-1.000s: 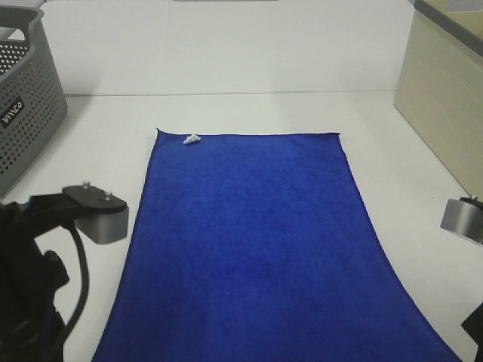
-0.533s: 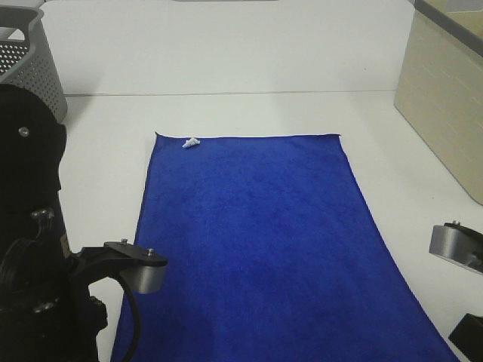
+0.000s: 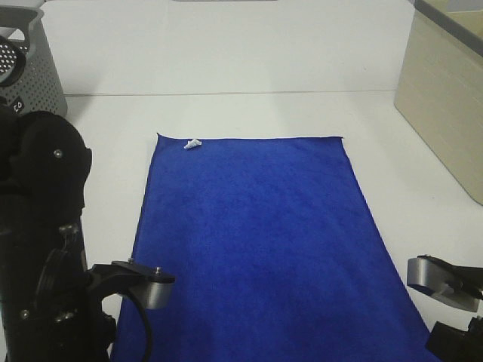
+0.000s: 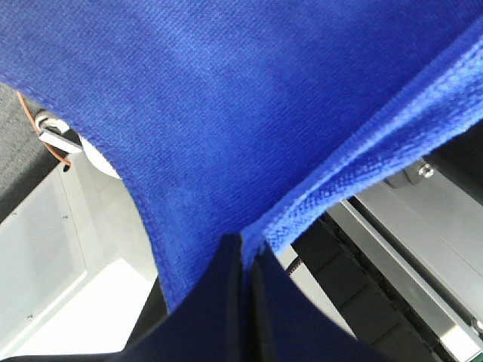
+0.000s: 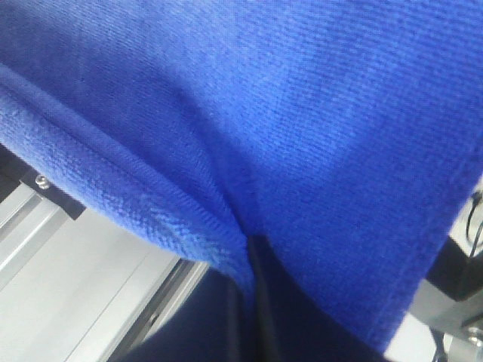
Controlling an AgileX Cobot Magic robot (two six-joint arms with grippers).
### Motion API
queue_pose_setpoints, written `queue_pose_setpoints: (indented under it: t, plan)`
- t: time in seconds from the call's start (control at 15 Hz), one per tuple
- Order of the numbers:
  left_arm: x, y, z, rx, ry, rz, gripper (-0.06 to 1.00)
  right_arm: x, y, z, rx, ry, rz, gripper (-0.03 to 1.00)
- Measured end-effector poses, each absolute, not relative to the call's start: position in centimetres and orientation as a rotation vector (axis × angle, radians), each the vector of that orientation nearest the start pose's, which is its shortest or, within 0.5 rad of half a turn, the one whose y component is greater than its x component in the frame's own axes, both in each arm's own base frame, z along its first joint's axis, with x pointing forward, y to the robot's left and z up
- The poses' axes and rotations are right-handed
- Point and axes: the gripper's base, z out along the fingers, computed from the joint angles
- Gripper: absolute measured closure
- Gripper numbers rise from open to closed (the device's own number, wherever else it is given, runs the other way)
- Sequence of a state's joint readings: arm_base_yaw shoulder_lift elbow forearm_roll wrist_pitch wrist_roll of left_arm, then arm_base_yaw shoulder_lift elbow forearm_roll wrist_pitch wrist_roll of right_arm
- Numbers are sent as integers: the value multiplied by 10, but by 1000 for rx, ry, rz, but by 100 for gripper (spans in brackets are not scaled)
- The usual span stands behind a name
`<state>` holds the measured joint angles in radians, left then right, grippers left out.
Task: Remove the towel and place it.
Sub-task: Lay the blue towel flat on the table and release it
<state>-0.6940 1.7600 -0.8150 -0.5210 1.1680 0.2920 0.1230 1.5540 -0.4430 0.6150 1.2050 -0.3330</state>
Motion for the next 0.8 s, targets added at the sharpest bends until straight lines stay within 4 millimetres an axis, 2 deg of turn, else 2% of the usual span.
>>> queue_pose_setpoints:
  t: [0.2, 0.53, 0.67, 0.8]
  plan:
    - [168, -193, 135, -843, -2425, 417, 94, 134, 65, 129, 25, -2405, -669, 95]
    - [172, -197, 125, -833, -2395, 396, 94, 133, 65, 126, 16, -2386, -661, 95]
    - [172, -197, 125, -834, -2394, 395, 93, 133, 64, 126, 14, -2386, -660, 89]
    - [172, -196, 126, -834, -2387, 393, 84, 133, 63, 125, 13, -2384, -643, 76]
